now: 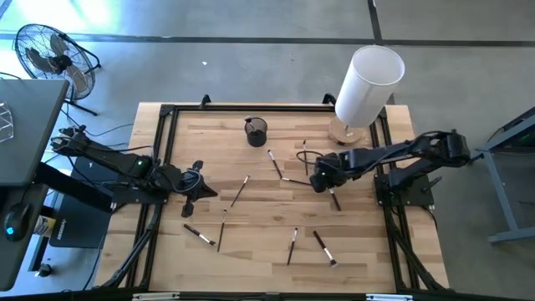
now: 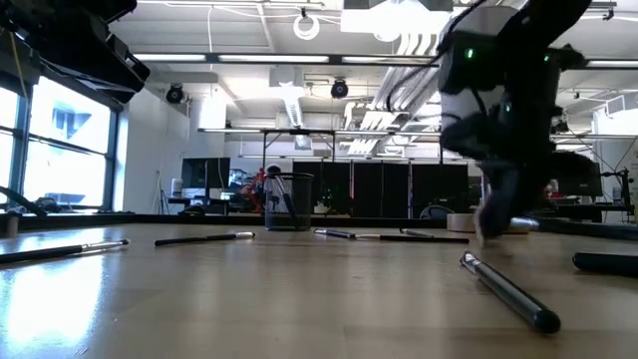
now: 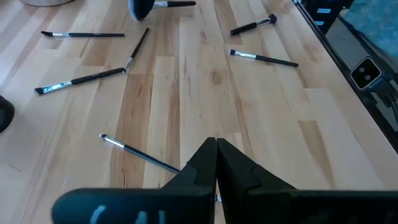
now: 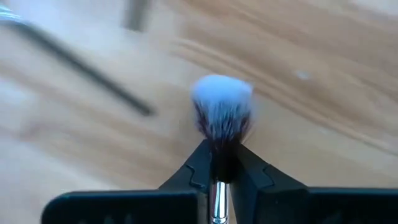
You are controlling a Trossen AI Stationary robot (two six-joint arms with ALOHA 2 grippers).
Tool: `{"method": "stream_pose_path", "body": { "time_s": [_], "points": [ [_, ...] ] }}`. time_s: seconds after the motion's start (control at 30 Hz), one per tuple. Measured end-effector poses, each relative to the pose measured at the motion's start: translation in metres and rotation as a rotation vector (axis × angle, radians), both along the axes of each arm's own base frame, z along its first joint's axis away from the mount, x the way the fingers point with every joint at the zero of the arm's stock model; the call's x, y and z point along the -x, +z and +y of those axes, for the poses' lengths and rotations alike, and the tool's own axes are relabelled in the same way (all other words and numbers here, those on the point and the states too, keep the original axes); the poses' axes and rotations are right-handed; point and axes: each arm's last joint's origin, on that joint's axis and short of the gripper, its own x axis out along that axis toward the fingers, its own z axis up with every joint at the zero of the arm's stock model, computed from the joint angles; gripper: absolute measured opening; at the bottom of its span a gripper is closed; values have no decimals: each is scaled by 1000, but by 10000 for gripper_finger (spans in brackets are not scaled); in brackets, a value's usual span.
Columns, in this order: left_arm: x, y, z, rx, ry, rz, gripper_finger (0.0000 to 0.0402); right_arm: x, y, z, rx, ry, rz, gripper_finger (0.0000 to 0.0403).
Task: Put items in baskets/containers
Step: Put the highlighter brush into the pen holder
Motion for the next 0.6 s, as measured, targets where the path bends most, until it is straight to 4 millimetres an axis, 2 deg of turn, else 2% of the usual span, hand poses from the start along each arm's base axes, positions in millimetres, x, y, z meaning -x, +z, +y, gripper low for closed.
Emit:
{"method": "stream_pose_path", "body": {
  "time_s": [0.2, 0.3, 0.4, 0.47, 0.6],
  "points": [
    [0, 0, 2, -28, 54, -11, 0, -36, 35, -9, 232, 163, -496, 19],
    [-1, 1, 3, -52, 100, -21, 0, -59, 49, -24, 392, 213, -748, 17],
    [-1, 1, 4, -69, 133, -28, 0, -78, 55, -41, 545, 305, -977, 17],
    [-1, 1, 5, -75, 144, -29, 0, -90, 55, -54, 635, 344, -1078, 17],
    [-1, 2, 5, -76, 153, -39, 0, -123, 57, -85, 785, 432, -1130, 17]
  ]
}}
